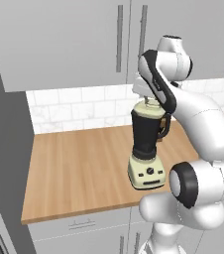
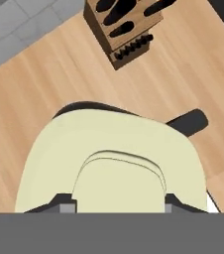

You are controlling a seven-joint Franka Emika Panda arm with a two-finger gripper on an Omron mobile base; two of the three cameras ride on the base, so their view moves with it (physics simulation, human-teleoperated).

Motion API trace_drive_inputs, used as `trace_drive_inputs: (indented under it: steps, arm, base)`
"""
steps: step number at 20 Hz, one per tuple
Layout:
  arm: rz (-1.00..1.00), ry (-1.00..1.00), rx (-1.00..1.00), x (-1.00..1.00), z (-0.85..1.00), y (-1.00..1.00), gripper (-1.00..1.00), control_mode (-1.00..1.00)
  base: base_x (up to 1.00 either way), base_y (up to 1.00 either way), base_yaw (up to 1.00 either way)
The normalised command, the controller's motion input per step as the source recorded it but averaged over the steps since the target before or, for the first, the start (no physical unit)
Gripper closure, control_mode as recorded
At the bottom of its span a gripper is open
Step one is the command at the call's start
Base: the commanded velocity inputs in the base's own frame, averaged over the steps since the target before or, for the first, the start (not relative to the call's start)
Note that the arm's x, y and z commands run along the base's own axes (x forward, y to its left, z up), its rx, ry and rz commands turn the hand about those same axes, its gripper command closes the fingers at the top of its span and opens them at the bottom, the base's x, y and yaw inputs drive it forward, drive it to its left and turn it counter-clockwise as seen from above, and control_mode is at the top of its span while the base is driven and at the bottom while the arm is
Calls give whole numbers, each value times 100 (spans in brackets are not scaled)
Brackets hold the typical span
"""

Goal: Close the lid blender by securely placing the lid on top.

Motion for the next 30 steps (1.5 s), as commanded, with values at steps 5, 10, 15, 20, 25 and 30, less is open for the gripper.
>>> trace_drive_inputs:
  steps: [5, 10, 15, 20, 25, 30]
  arm:
    - [1, -19, -4, 22, -30, 32, 100, -100]
    - [1, -17, 0, 36, -6, 6, 100, -100]
    - [4, -11, 0, 18, -22, 0, 100, -100]
    - [2, -7, 0, 17, -47, 3, 100, -100]
    - [0, 0, 0, 0, -66, 10, 100, -100]
    - [0, 0, 0, 0, -20, 6, -100, -100]
  base:
    - [0, 0, 0]
    - [0, 0, 0]
    - [0, 0, 0]
    - [0, 0, 0]
    - [0, 0, 0]
    - [0, 0, 0]
